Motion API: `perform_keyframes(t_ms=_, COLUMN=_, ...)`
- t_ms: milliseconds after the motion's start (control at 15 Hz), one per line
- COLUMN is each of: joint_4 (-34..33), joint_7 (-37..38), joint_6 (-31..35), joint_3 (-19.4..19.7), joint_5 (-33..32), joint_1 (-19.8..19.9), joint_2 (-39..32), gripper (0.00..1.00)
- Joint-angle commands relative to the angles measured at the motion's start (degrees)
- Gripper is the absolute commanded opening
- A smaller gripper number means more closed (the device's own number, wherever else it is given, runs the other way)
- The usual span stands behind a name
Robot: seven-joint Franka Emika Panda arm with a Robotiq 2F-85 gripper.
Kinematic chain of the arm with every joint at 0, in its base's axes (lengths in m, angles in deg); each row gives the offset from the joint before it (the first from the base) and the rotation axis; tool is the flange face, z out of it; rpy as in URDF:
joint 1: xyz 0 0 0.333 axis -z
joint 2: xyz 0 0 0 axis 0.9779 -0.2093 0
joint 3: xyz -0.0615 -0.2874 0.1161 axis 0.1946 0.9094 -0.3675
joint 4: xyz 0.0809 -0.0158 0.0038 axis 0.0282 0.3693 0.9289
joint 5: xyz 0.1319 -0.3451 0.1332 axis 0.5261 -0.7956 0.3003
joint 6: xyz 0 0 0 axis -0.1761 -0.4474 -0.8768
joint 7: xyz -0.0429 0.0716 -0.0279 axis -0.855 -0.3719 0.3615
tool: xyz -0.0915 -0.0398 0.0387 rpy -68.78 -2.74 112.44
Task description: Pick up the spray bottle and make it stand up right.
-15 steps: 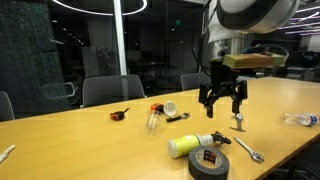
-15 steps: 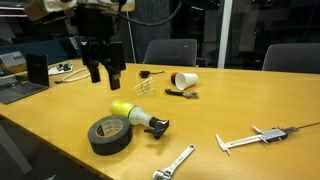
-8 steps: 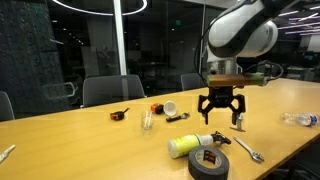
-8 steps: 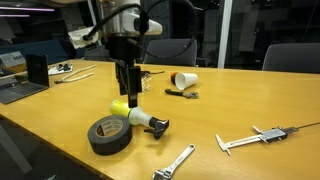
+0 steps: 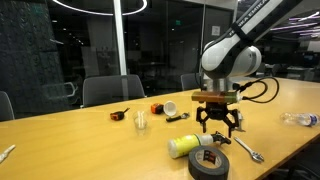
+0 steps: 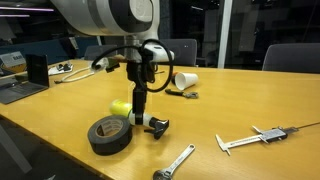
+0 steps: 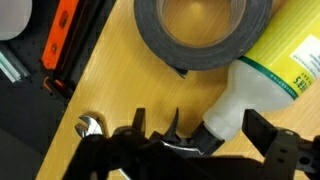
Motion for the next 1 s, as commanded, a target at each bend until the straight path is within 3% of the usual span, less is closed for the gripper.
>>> perform_keyframes(t_ms=0, joint_4=-3.05, joint_7=11.28, joint_6=-0.54, joint_3=1.58, joint_5=-1.17, joint_1=-0.38, joint_2=-2.52, gripper=1.0)
perform_keyframes(t_ms=333, joint_4=-6.02, joint_7=27.48, joint_6=-0.86, joint_3=2.41, joint_5=-1.07, joint_1=-1.16, joint_2=-5.61, gripper=1.0)
perform_keyframes(t_ms=933, joint_4=-5.67, joint_7=56.6, joint_6=-0.22, joint_3=2.96, joint_5=0.48, joint_1=-4.16, joint_2=-9.9, gripper=1.0)
